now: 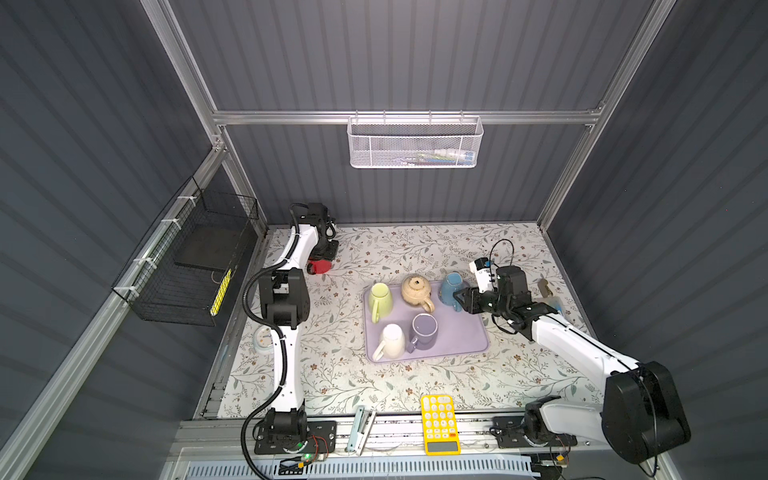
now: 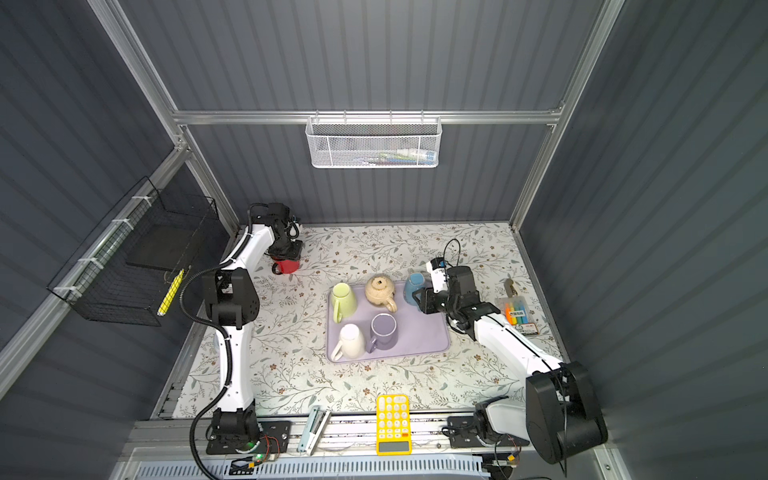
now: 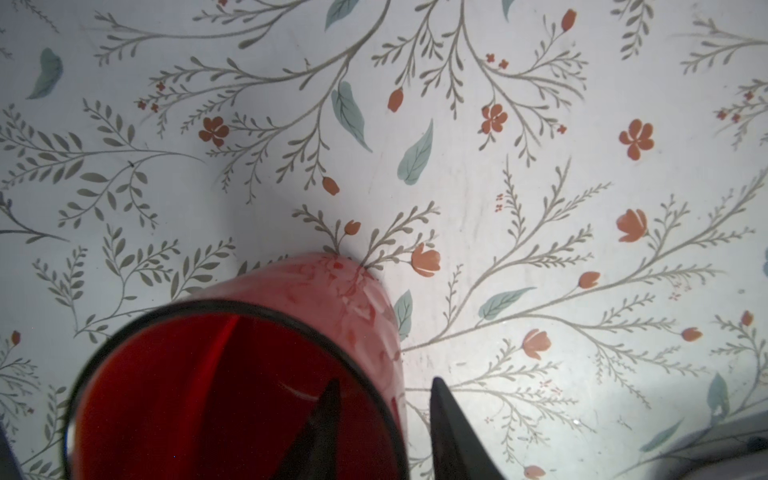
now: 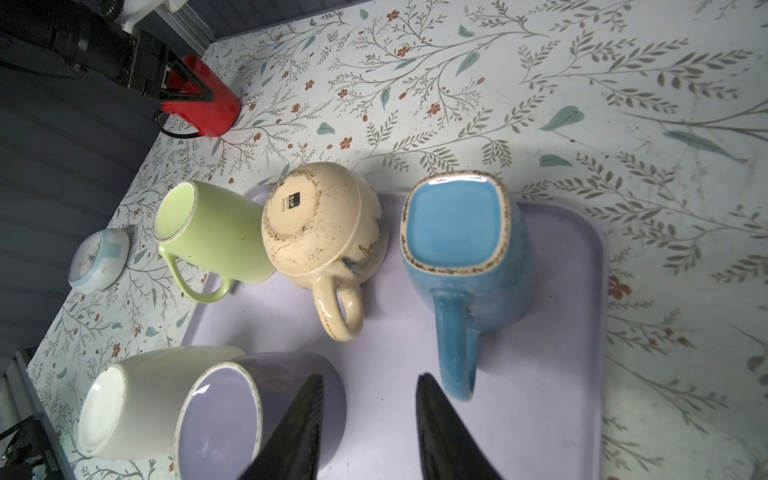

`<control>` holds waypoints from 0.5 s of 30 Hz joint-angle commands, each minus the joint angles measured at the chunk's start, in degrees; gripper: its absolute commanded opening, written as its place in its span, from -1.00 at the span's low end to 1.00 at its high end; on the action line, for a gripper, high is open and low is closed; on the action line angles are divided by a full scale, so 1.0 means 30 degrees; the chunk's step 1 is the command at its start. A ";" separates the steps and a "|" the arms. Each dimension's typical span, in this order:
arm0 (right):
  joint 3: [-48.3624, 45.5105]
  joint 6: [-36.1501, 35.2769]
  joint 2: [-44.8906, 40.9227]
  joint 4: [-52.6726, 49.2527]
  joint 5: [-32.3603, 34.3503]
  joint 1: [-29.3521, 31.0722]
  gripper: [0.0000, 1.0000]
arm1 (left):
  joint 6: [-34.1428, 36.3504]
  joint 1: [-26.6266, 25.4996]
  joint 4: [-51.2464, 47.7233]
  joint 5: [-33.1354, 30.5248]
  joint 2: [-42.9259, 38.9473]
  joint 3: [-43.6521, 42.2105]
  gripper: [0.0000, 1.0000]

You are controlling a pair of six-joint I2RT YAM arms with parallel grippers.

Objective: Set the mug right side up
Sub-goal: 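Carry the red mug off the tray and set it upright with the left gripper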

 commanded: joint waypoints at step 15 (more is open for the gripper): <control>0.1380 -0.1747 0.0085 -0.2797 0.2002 0.0106 -0.17 | -0.0101 -0.0119 0.1320 0.0485 -0.5791 -0.1788 0.07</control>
